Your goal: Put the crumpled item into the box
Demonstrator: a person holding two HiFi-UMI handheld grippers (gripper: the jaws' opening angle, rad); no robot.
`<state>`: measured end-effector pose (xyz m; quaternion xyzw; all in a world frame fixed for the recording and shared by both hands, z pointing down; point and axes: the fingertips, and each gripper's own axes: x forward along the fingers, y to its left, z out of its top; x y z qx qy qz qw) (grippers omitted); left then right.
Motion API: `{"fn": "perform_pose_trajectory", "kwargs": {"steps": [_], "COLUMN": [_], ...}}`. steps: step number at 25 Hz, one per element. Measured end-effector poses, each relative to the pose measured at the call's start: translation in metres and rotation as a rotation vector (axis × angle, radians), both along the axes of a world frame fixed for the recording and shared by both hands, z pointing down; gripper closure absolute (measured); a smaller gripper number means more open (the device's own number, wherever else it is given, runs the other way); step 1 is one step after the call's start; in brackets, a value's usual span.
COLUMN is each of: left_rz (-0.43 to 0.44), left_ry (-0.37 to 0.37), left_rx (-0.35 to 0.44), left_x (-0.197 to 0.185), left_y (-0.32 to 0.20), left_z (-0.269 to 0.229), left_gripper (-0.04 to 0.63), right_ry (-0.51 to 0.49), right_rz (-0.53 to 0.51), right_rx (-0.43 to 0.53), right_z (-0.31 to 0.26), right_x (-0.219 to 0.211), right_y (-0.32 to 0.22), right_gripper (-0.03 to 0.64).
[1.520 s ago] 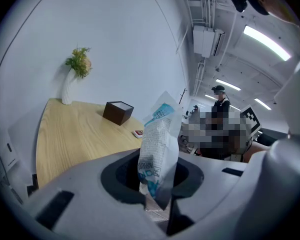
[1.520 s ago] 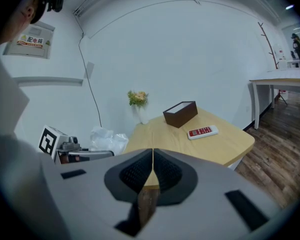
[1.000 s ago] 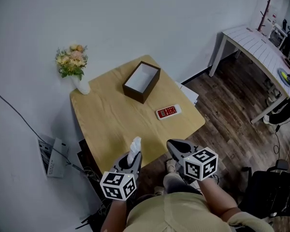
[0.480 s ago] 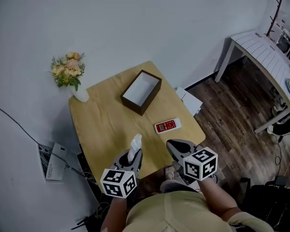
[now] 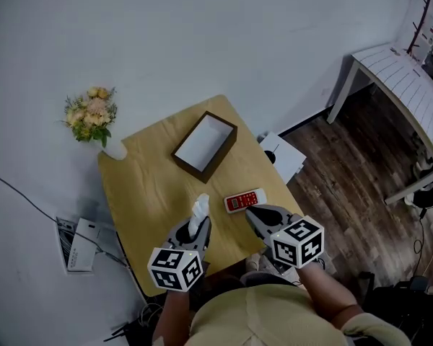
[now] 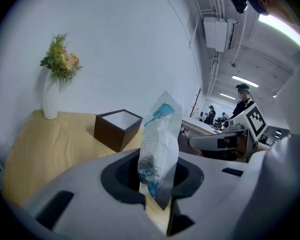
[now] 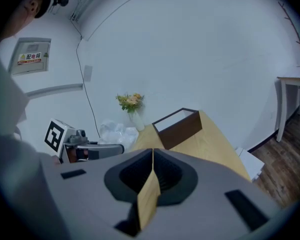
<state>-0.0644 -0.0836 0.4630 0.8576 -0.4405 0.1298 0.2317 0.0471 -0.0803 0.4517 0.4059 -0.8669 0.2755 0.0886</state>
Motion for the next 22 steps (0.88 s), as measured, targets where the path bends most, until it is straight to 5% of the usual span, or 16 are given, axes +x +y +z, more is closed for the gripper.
{"fn": "perform_pose_trajectory", "kwargs": {"steps": [22], "left_rz": [0.121], "left_ry": [0.028], "left_rx": [-0.016], "left_x": [-0.011], "left_y": [-0.012], "left_z": [-0.006], "left_gripper": [0.506], "right_ry": [0.043], "right_rz": [0.021], "right_rx": [-0.04], "right_z": [-0.004], "right_x": [-0.038], "right_y": [-0.015], "right_gripper": [0.586]}}
